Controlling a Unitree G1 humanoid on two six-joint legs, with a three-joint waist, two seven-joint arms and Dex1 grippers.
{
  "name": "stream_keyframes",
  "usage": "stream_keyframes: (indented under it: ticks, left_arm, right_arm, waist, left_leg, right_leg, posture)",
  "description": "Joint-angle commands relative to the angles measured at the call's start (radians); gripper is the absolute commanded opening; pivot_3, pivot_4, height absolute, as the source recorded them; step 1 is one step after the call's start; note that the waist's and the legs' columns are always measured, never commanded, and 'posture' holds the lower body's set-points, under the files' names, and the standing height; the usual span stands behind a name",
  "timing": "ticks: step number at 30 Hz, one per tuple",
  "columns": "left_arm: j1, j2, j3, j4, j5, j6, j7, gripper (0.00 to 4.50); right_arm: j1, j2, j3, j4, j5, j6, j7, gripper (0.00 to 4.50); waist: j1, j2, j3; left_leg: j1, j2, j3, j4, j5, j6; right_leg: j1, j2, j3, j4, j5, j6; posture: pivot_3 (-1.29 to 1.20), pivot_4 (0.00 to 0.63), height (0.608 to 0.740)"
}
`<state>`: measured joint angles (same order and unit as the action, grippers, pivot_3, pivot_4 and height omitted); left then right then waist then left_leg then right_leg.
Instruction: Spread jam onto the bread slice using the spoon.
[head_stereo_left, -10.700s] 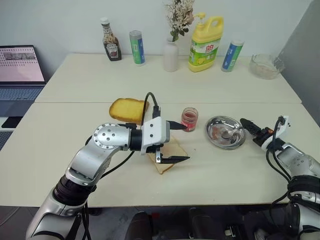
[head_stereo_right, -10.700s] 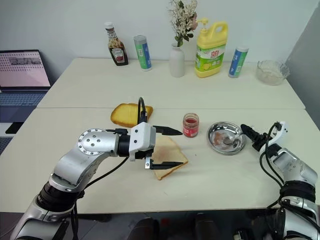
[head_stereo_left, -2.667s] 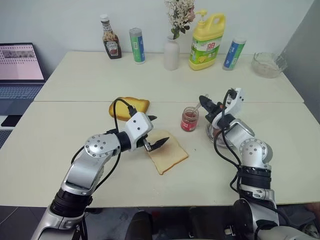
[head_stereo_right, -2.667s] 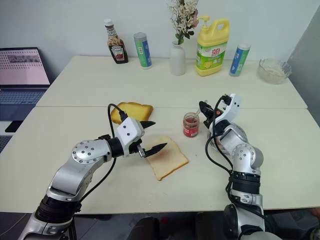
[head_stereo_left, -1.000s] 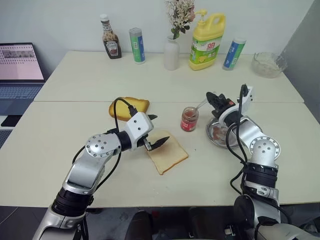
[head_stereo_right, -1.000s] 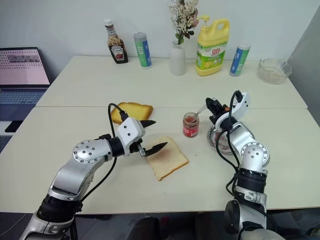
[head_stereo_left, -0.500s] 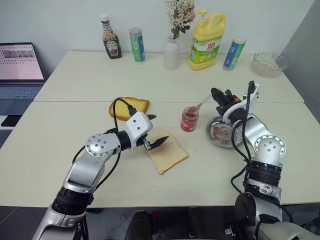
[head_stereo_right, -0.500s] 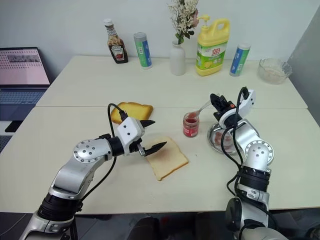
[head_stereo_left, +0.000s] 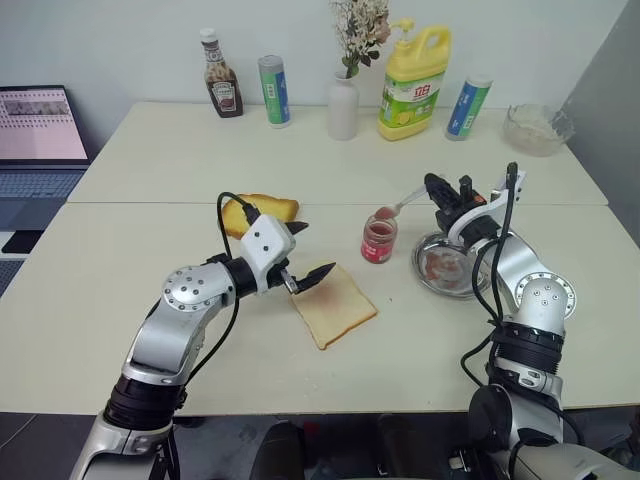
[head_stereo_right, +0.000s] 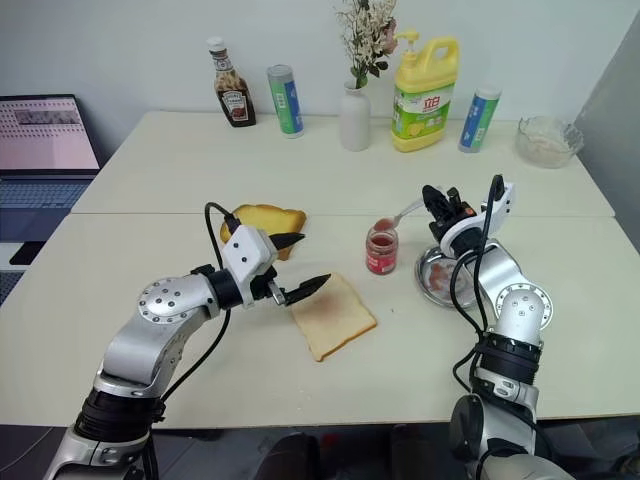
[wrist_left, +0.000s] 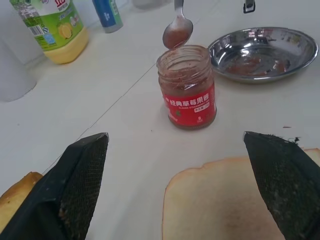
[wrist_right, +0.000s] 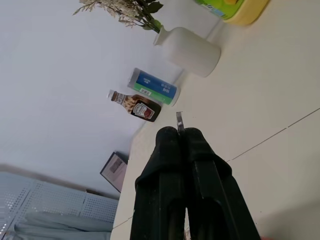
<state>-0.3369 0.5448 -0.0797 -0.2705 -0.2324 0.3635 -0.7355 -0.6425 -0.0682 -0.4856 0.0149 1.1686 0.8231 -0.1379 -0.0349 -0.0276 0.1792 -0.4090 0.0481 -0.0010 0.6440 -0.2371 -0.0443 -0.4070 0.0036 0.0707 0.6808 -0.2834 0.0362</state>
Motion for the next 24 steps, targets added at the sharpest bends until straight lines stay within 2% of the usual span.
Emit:
stream_keyframes:
  ticks: [1, 9, 16, 24]
  left_arm:
    - [0.022, 0.001, 0.060, -0.058, -0.063, 0.005, -0.010, 4.50]
    - [0.207, 0.111, 0.152, -0.097, -0.112, -0.048, -0.109, 4.50]
    - [0.342, 0.180, 0.244, -0.069, -0.109, -0.150, -0.176, 4.50]
    - [0.432, 0.178, 0.242, -0.090, -0.093, -0.216, -0.178, 4.50]
  right_arm:
    - [-0.026, -0.001, 0.026, -0.094, 0.081, 0.021, -0.003, 0.04]
    - [-0.005, 0.048, 0.117, -0.214, 0.198, 0.039, -0.074, 0.04]
    - [0.031, -0.017, 0.289, -0.267, 0.056, 0.050, 0.063, 0.04]
    - [0.108, -0.118, 0.547, -0.315, -0.265, -0.070, 0.326, 0.04]
  waist:
    - [-0.001, 0.000, 0.000]
    - [-0.016, 0.001, 0.000]
    - [-0.018, 0.001, 0.001]
    - [-0.019, 0.001, 0.000]
  left_leg:
    - [0.000, 0.000, 0.000, 0.000, 0.000, 0.000]
    - [0.000, 0.001, 0.000, -0.001, 0.000, 0.000]
    - [-0.001, 0.001, 0.000, -0.001, 0.000, 0.000]
    - [-0.001, 0.001, 0.001, -0.001, 0.000, 0.000]
  right_leg:
    - [0.000, 0.000, 0.000, 0.000, 0.000, 0.000]
    - [-0.001, 0.000, 0.000, 0.000, 0.000, 0.000]
    - [-0.002, 0.000, 0.000, 0.000, 0.000, 0.000]
    - [-0.002, -0.001, 0.000, 0.000, 0.000, 0.000]
  posture:
    - [0.00, 0.150, 0.740]
    - [0.00, 0.150, 0.740]
    - [0.00, 0.150, 0.740]
    - [0.00, 0.150, 0.740]
